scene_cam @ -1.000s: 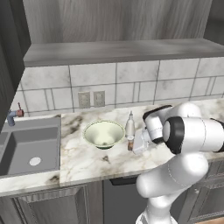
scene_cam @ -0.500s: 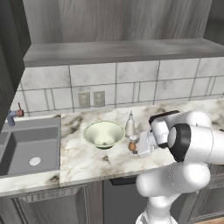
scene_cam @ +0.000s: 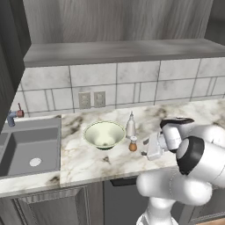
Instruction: Retrieve the bottle and the shaker from the cabinet and place them next to the mixing bowl on the counter. Then add garlic from the fridge to the mixing bowl.
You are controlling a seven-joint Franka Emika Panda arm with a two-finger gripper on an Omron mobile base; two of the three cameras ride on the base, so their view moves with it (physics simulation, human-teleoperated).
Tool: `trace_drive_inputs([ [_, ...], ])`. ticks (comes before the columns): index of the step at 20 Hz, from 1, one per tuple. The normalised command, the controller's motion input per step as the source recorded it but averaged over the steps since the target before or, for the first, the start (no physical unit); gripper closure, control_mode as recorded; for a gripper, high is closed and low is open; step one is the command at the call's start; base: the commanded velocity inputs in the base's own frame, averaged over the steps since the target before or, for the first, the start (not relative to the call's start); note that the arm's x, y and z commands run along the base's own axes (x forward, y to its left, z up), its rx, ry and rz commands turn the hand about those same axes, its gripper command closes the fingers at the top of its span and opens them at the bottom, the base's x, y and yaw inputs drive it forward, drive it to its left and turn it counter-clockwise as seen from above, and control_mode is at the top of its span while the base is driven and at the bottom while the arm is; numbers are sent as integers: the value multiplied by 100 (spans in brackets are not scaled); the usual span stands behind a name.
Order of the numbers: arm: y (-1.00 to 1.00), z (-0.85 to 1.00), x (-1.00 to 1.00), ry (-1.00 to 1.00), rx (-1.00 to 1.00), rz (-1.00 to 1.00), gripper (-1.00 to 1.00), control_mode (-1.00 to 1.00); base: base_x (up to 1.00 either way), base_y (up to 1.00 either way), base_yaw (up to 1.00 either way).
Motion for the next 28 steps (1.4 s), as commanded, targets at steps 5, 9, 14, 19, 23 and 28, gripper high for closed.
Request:
trace_drive_inputs([
  [5, -38, 87, -6, 0, 0, -15, -100, -100, 0, 0, 0],
  [9, -13, 97, -12, 16, 0, -20, -100, -100, 0, 0, 0],
  [14, 12, 82, -4, 35, -2, -24, -100, -100, 0, 0, 0],
  [19, 67, 57, 0, 34, -12, -34, -100, -100, 0, 0, 0],
  [23, 63, 82, -6, 15, -12, -38, -100, -100, 0, 0, 0],
  [28, 28, 54, -40, 3, -13, -24, -100, -100, 0, 0, 0],
])
